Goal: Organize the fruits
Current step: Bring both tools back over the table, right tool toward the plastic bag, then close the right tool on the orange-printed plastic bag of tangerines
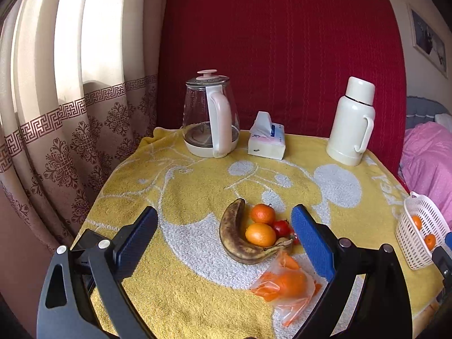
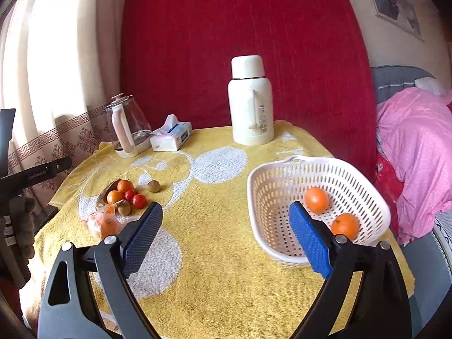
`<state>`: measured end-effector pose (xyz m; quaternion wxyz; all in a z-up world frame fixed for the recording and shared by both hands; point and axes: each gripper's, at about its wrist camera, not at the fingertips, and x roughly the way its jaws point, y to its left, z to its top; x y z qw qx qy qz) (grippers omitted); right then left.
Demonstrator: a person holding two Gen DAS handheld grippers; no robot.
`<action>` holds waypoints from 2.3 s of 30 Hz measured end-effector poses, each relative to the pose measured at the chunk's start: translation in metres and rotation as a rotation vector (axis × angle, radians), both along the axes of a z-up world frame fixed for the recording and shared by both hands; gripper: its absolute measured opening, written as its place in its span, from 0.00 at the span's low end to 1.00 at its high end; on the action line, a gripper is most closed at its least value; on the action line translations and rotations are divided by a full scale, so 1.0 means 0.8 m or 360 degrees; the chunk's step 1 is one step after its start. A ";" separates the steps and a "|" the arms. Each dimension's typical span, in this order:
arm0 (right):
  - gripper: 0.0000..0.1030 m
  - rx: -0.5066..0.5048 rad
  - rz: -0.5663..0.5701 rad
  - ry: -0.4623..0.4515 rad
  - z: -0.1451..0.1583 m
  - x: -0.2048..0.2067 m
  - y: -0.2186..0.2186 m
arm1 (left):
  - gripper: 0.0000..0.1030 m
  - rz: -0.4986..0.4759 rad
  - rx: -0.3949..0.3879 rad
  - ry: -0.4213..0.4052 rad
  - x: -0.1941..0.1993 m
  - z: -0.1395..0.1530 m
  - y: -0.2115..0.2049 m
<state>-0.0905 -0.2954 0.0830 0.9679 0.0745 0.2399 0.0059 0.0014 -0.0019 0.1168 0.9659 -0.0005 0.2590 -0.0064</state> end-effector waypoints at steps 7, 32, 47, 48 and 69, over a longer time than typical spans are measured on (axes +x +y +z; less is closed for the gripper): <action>0.90 0.0072 0.0283 0.0206 -0.015 0.041 0.046 | 0.92 0.0105 -0.0036 0.0017 0.006 -0.008 0.042; 0.90 -0.0112 0.0864 0.0528 -0.071 0.164 0.219 | 0.92 0.0219 -0.0061 0.0128 0.033 -0.027 0.085; 0.63 -0.0200 0.0933 0.0619 -0.094 0.167 0.239 | 0.92 0.0169 -0.0032 0.0186 0.039 -0.044 0.067; 0.60 -0.0200 0.0924 0.0615 -0.094 0.166 0.237 | 0.92 0.0167 -0.0031 0.0189 0.040 -0.045 0.066; 0.54 -0.0015 0.0613 0.0531 -0.075 0.083 0.102 | 0.92 0.0081 0.0108 0.0335 0.068 -0.082 0.023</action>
